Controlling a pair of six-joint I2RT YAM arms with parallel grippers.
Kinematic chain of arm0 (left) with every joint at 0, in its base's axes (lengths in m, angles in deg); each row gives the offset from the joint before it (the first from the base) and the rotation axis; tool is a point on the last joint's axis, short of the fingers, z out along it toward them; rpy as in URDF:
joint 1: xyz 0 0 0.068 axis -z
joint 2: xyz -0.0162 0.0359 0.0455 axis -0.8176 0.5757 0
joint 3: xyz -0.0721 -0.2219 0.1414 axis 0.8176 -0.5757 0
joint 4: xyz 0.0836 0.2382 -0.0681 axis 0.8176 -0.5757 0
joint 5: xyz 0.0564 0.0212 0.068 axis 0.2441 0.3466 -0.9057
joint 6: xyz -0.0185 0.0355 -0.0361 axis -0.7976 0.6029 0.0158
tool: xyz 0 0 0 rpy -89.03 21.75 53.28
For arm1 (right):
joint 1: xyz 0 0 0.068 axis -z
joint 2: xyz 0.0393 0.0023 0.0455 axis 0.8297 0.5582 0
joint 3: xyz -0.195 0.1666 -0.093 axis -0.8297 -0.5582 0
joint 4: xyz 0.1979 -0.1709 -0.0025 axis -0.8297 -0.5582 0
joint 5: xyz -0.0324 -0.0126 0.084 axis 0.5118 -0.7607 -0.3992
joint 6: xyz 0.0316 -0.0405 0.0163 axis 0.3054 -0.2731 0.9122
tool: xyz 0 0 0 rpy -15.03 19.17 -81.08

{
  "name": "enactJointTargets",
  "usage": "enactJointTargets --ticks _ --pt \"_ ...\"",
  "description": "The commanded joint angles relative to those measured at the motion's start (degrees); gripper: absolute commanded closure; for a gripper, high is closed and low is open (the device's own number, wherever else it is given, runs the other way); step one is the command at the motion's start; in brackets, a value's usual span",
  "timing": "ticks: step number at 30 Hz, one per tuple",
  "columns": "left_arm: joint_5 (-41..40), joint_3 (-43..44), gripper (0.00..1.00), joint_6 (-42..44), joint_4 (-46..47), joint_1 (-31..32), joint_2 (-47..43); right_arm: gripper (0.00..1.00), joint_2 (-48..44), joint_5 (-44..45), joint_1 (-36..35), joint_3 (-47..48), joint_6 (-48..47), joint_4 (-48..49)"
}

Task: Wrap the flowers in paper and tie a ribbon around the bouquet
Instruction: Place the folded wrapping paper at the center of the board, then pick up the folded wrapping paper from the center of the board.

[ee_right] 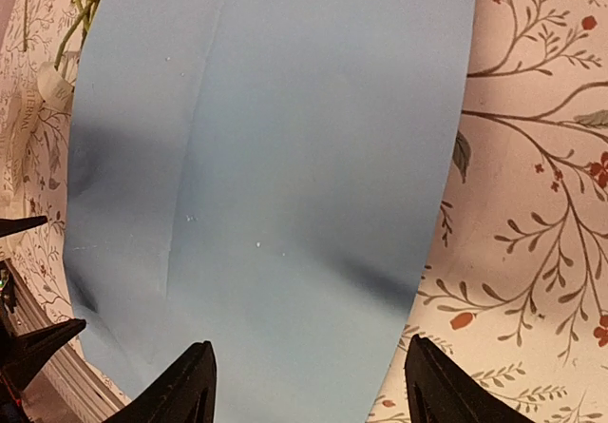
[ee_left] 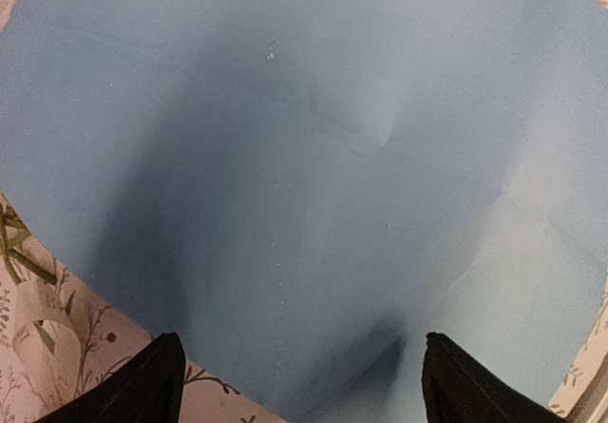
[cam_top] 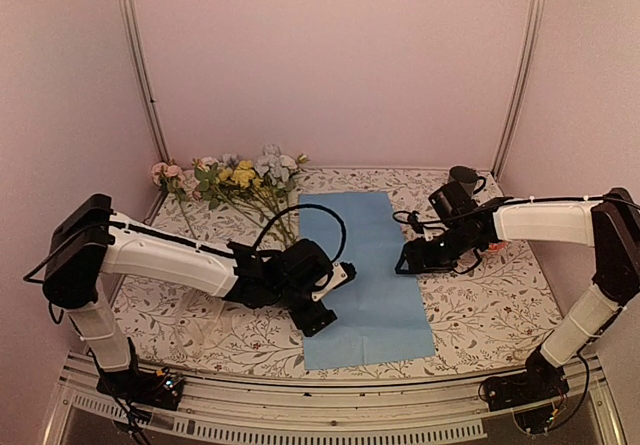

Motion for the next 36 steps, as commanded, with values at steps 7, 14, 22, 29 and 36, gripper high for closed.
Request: enactJointTargets --ticks 7,14,22,29,36 --pt "3.5 -3.3 0.14 -2.0 3.0 -0.5 3.7 0.39 -13.1 -6.8 0.2 -15.7 5.2 -3.2" --pt "4.5 -4.9 0.15 -3.4 4.0 -0.5 3.8 0.53 -14.8 -17.8 -0.2 -25.8 9.9 6.1" --pt "4.2 -4.9 0.15 -3.3 4.5 -0.4 3.6 0.73 -18.2 -22.8 -0.7 -28.9 14.2 12.9" --pt "4.1 -4.7 0.14 -3.0 4.5 -0.5 4.0 0.79 -21.9 -26.0 -0.7 -28.6 17.0 16.1" --pt "3.9 -5.1 0.14 -2.9 4.6 -0.4 4.0 0.75 -20.2 -31.8 -1.9 -29.1 21.0 25.6"
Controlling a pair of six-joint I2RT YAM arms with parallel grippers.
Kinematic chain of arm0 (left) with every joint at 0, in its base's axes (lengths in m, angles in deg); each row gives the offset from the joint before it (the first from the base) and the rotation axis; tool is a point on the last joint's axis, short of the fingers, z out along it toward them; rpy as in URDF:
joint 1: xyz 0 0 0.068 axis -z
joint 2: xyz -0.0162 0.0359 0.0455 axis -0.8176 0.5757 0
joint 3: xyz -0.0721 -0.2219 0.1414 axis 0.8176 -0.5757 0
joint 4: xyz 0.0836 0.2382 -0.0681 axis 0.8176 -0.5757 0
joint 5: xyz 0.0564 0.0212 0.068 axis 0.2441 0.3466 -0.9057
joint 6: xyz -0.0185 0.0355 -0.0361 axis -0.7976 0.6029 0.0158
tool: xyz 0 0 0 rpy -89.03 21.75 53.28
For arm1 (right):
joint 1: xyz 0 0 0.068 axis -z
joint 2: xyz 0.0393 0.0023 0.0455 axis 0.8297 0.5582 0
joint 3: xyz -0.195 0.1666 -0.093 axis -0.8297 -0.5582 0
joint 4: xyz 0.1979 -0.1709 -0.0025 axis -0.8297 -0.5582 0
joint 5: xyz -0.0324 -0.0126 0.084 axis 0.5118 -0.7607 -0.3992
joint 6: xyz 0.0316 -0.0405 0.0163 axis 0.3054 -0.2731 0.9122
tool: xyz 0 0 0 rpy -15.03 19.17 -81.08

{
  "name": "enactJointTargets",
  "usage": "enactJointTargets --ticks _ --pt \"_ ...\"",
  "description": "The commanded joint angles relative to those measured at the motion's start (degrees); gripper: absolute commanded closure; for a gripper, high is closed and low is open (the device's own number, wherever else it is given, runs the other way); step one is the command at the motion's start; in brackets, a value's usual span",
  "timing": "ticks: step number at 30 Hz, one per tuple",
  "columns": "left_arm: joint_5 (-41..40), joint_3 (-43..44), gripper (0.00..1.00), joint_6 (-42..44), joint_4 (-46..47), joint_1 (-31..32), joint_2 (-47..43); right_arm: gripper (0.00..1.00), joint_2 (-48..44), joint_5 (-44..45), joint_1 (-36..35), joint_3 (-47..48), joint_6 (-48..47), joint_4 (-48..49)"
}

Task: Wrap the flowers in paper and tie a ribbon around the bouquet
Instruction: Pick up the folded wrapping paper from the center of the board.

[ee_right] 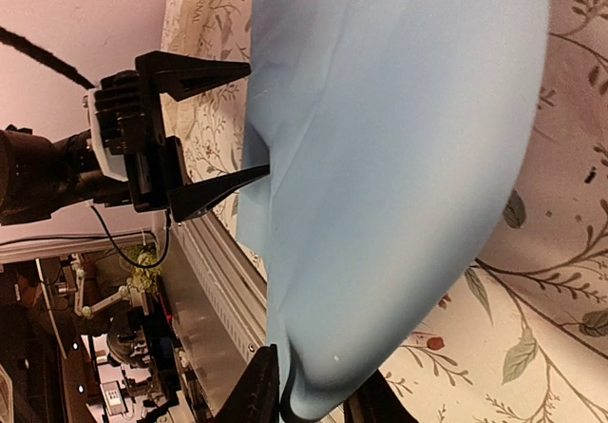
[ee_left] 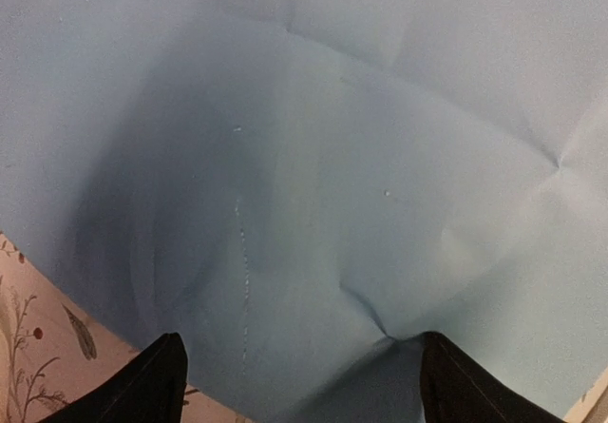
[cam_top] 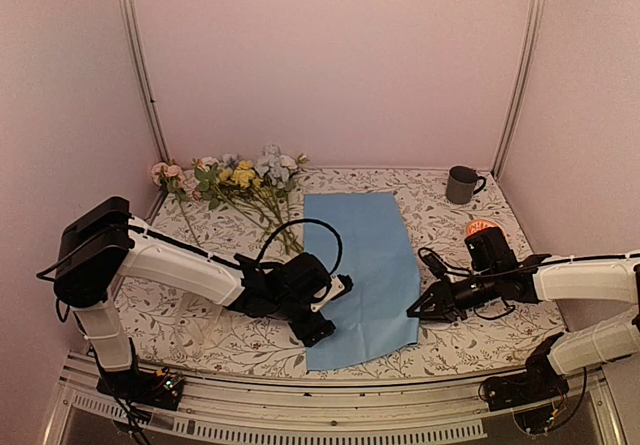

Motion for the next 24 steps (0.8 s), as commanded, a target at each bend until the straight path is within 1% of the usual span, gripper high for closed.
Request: enactJointTargets --ticks 1,4,6,7,15,16,18,19,22,23,24 --pt "0.3 -1.5 0.14 0.5 -0.7 -0.2 0.7 0.73 1.6 -4.5 -1.6 0.4 2.8 7.1" --pt "0.3 -1.9 0.14 0.4 -0.5 -0.2 0.6 0.68 2.4 -4.9 -3.0 1.8 2.9 8.0" --pt "0.2 -2.1 0.14 0.4 -0.3 -0.2 0.5 0.56 2.3 -5.2 -3.7 2.7 3.3 8.5" --pt "0.2 -2.1 0.14 0.4 -0.3 -0.2 0.5 0.53 2.0 -5.5 -4.0 3.2 3.5 8.9" --pt "0.2 -2.4 0.14 0.7 0.1 -0.3 0.7 0.46 -0.8 -5.8 -4.5 4.4 4.5 10.9" --pt "0.2 -2.4 0.14 0.7 0.1 -0.2 0.8 0.46 -0.7 -5.9 -4.6 4.5 4.5 11.4" --pt "0.2 -2.5 0.14 0.8 0.1 -0.3 0.8 0.52 0.0 -6.4 -4.9 5.0 5.2 12.3" --pt "0.3 -2.5 0.14 0.8 0.0 -0.2 0.8 0.57 0.2 -6.8 -5.3 5.6 5.5 12.5" --pt "0.4 -2.9 0.14 0.8 0.5 -0.4 0.4 0.75 0.7 -7.4 -7.0 7.7 5.4 12.5" --pt "0.5 -3.0 0.14 0.7 0.6 -0.4 0.4 0.79 0.7 -7.6 -7.5 8.5 5.2 12.6" --pt "0.6 -3.1 0.14 0.6 0.7 -0.5 0.4 0.80 0.7 -7.7 -7.9 9.1 5.2 12.6"
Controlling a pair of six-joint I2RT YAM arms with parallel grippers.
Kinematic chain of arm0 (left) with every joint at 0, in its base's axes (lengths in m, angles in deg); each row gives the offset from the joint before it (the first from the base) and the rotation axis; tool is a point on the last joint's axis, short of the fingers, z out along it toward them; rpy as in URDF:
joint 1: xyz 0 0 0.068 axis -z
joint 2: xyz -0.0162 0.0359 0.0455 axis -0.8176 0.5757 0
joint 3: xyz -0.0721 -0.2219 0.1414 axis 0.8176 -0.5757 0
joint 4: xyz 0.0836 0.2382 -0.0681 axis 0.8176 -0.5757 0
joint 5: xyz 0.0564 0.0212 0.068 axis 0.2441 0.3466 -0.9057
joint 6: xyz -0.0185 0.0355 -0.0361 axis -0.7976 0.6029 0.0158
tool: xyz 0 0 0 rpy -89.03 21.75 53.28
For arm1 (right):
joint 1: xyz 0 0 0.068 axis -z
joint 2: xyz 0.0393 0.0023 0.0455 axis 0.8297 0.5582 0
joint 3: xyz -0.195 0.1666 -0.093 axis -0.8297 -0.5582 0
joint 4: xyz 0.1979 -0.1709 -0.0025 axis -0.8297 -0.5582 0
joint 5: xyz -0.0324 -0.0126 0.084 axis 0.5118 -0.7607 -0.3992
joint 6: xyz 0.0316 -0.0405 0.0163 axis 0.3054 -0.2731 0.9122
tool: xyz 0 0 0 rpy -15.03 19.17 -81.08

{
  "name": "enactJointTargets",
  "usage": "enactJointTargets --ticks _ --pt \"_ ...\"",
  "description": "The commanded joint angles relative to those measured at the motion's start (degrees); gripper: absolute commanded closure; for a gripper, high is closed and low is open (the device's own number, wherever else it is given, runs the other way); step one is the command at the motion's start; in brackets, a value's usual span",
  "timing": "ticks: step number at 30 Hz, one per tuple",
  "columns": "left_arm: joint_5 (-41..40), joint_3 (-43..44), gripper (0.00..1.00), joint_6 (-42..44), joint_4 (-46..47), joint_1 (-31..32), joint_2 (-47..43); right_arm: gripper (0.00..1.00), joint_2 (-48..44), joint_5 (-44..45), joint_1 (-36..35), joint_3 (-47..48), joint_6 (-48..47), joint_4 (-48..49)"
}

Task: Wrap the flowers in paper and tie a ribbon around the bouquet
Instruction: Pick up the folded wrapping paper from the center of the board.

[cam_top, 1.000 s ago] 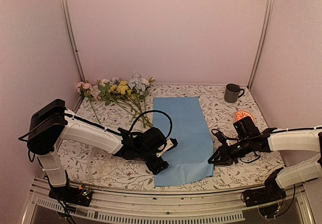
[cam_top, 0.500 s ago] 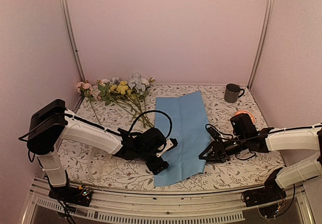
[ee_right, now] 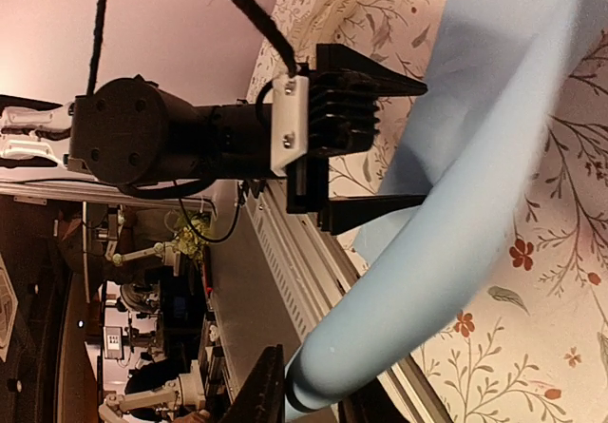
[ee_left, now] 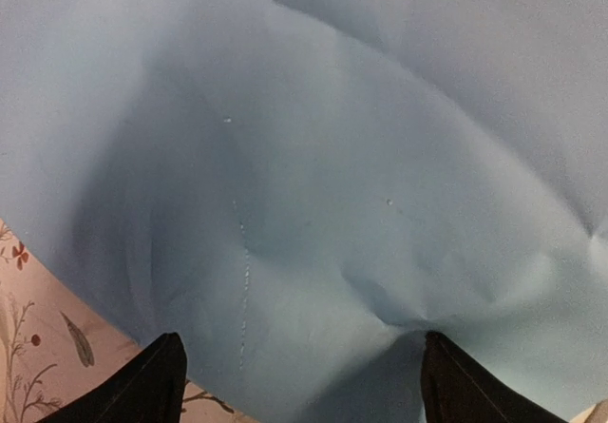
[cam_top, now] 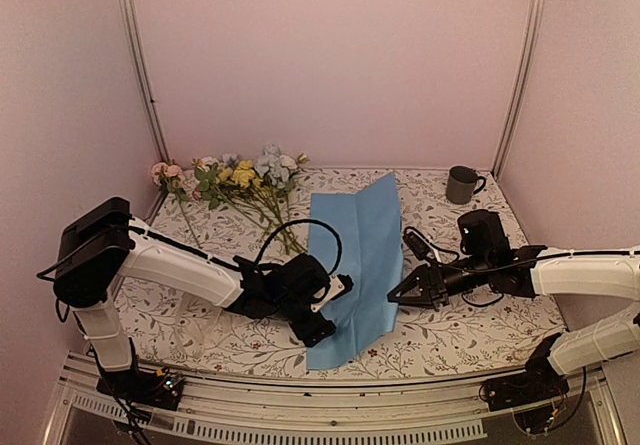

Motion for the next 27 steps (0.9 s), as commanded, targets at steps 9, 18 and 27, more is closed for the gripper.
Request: enactJointTargets --ticks 9,18,27 --pt "2.0 -4.3 0.14 -0.8 2.5 -1.3 -2.1 1.00 4.3 1.4 -5.3 9.5 -0.3 2.6" --pt "8.7 -13.8 0.08 3.1 22.7 -0.7 -24.9 1.00 10.0 11.9 -6.9 20.2 -3.4 -9.1" --pt "-3.2 -12.6 0.07 14.2 17.6 5.6 -27.2 1.00 7.3 14.0 -8.5 20.6 0.4 -9.5"
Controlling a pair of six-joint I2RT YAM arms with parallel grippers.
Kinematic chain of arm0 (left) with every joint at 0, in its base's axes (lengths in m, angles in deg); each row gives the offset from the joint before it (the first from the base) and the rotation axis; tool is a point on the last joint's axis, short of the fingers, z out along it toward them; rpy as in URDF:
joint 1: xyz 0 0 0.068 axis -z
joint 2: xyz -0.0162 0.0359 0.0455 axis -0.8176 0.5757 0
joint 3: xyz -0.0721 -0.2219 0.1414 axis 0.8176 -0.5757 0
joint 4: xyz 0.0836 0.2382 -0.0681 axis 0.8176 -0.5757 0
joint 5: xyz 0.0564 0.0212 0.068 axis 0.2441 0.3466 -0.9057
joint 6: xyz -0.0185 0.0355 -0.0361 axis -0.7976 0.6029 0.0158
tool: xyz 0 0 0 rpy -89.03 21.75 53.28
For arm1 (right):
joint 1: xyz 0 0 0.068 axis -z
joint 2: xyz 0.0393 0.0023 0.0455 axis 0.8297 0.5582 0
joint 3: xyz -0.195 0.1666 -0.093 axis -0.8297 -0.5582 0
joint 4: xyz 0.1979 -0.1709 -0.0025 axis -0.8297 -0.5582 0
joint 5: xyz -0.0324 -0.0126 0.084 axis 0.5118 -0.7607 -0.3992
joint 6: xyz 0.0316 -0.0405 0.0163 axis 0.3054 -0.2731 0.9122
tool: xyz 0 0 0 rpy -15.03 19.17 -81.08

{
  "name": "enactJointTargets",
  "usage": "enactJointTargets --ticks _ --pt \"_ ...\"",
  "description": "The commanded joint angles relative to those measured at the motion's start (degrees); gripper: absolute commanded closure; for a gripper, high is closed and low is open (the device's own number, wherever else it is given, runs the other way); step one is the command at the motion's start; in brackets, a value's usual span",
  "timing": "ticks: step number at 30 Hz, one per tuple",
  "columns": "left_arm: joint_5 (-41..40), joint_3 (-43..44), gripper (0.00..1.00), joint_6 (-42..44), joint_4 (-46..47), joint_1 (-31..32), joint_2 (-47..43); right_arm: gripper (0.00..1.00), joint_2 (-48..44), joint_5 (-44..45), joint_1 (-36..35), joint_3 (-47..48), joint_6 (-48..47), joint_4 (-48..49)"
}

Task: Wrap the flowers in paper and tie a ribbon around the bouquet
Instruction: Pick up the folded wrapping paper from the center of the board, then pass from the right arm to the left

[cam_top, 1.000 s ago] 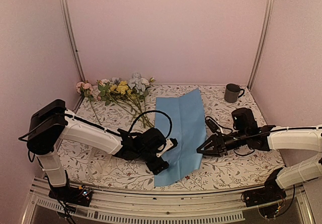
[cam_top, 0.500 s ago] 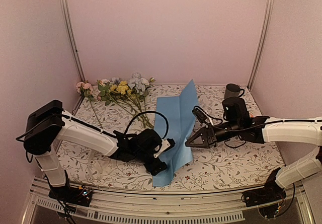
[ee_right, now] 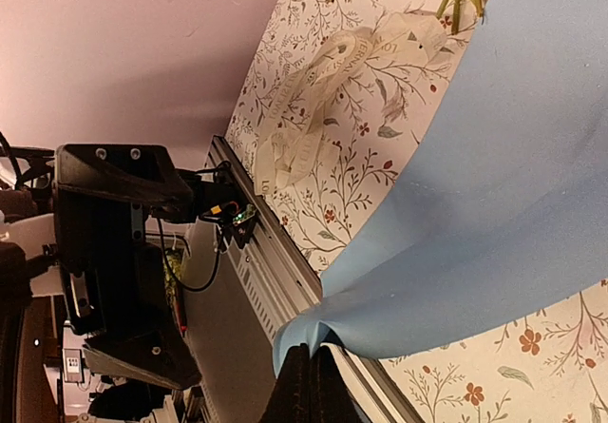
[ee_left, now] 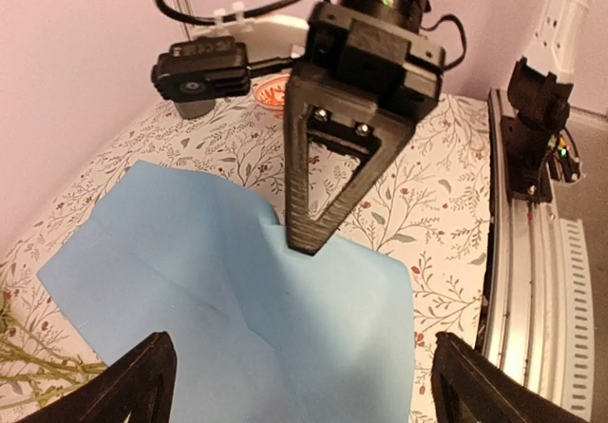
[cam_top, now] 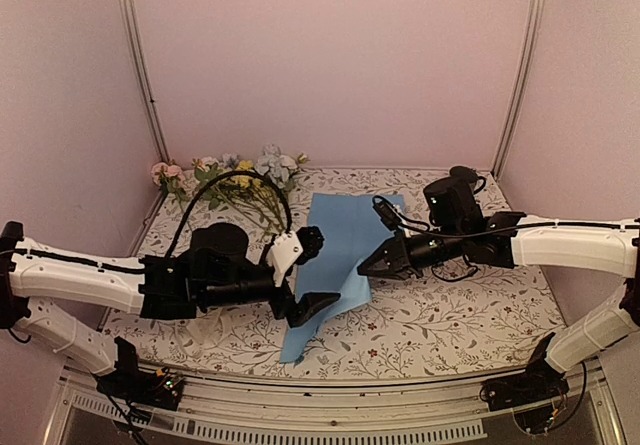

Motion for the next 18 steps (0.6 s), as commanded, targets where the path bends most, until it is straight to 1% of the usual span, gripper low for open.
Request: enactJointTargets --ticks 1,3,4,5,6,7,10,15,18 --pt "-8.1 2.7 0.08 6.1 -5.9 2.7 6.1 1.00 -1.9 1.1 -1.0 1.2 1.5 -0.6" --pt "-10.9 4.7 0.15 6.4 -9.8 3.0 8.2 1.00 -2.0 1.1 -1.0 1.2 1.4 -1.0" --pt "-11.4 5.1 0.17 6.7 -10.3 3.0 8.5 1.00 -2.0 1.1 -1.0 1.3 1.2 -1.4" --pt "-11.3 5.2 0.20 7.1 -10.7 3.0 8.4 1.00 -2.0 1.3 -1.0 1.4 1.0 -1.9" --pt "-10.5 5.1 0.20 7.4 -10.6 3.2 8.0 1.00 -2.0 1.6 -0.9 1.6 0.8 -2.4" --pt "-8.9 5.0 0.19 7.6 -10.3 3.3 7.4 1.00 -1.8 1.6 -1.0 1.8 0.6 -2.7" --pt "-4.3 4.4 0.11 9.2 -8.9 4.2 6.7 1.00 -1.8 1.6 -1.0 2.0 0.6 -2.8" --pt "-4.6 4.8 0.05 11.8 -9.2 5.8 9.1 1.00 -1.9 1.5 -1.0 2.4 0.7 -2.7" --pt "-7.7 5.6 0.04 12.3 -9.5 6.2 11.3 1.00 -1.9 1.3 -1.0 2.7 0.7 -2.8"
